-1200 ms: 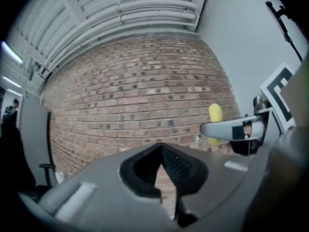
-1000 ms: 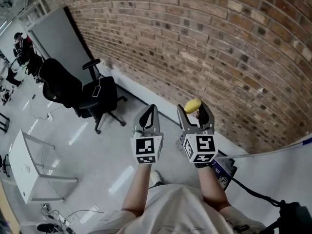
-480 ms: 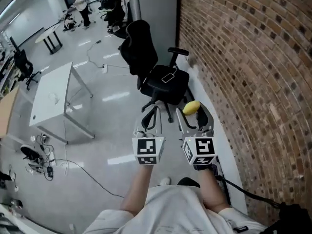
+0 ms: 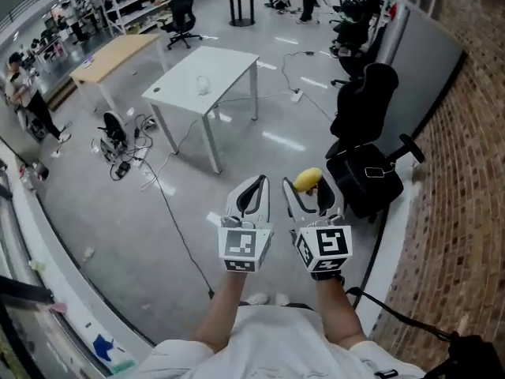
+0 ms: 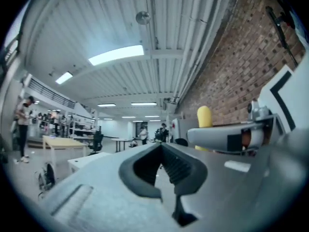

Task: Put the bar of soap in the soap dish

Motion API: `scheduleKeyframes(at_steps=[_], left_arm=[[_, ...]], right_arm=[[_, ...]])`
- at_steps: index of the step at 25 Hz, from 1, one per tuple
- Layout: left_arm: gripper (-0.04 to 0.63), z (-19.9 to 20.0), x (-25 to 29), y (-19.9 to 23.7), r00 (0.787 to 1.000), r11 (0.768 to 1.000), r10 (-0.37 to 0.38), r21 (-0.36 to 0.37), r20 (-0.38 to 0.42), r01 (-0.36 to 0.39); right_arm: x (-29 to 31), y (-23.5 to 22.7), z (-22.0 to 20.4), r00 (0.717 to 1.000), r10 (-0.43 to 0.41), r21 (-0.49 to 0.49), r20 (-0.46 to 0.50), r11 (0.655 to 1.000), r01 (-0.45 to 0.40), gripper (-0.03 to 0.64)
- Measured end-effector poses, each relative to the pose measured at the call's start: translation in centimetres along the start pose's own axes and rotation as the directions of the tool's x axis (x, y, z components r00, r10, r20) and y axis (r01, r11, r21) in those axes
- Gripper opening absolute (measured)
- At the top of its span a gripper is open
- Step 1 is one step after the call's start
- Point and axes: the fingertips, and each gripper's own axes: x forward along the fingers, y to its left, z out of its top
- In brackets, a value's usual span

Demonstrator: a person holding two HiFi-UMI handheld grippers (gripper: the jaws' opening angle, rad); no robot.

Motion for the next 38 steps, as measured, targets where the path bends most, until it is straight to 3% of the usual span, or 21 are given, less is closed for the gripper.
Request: scheduleKeyframes(at_steps=[4,8,12,17,21,26,31,38], left_arm=[[0.0,0.2,-3.6,5.4,0.977,0.977,0.213,-0.028,-0.002,-0.213],[0.0,-0.2,-6.8,8.6,0.919,0.919,0.393,0.043,-0.029,-0.392],[0.0,-0.8,-8.8,10.3,0.873,0.872,0.486,0.096,-0.047,-0.48],[0.0,-1.4,-9.3,12.0,0.837,0.835,0.543,0.15,-0.071,-0.529],[0.0,-1.0,-8.4,12.8,0.831,0.825,0.554,0.166,-0.05,-0.54],[0.0,0.5,-7.2,13.4,0.837,0.815,0.546,0.205,0.039,-0.542],[0.0,-0.3,-6.6,16.3,0.831,0.817,0.555,0.172,0.021,-0.55],[0.0,-0.6,-5.7,19.9,0.843,0.831,0.539,0.161,0.011,-0.533]], right_arm=[[2.3,4.8,-1.1,0.984,0.18,0.031,-0.01,0.983,-0.18,0.299],[3.4,7.8,-2.1,0.96,0.278,0.042,-0.025,0.96,-0.277,0.299],[4.8,9.5,-2.9,0.946,0.322,0.052,-0.038,0.946,-0.32,0.299],[5.6,10.9,-3.4,0.941,0.337,0.034,-0.029,0.941,-0.336,0.299],[6.7,11.6,-3.0,0.938,0.347,0.008,-0.014,0.938,-0.347,0.299],[9.1,12.1,-1.7,0.932,0.361,0.029,0.023,0.932,-0.362,0.299],[11.2,13.2,-1.7,0.932,0.361,0.013,0.032,0.932,-0.362,0.299],[14.3,14.8,-2.2,0.941,0.338,0.002,0.032,0.941,-0.338,0.299]])
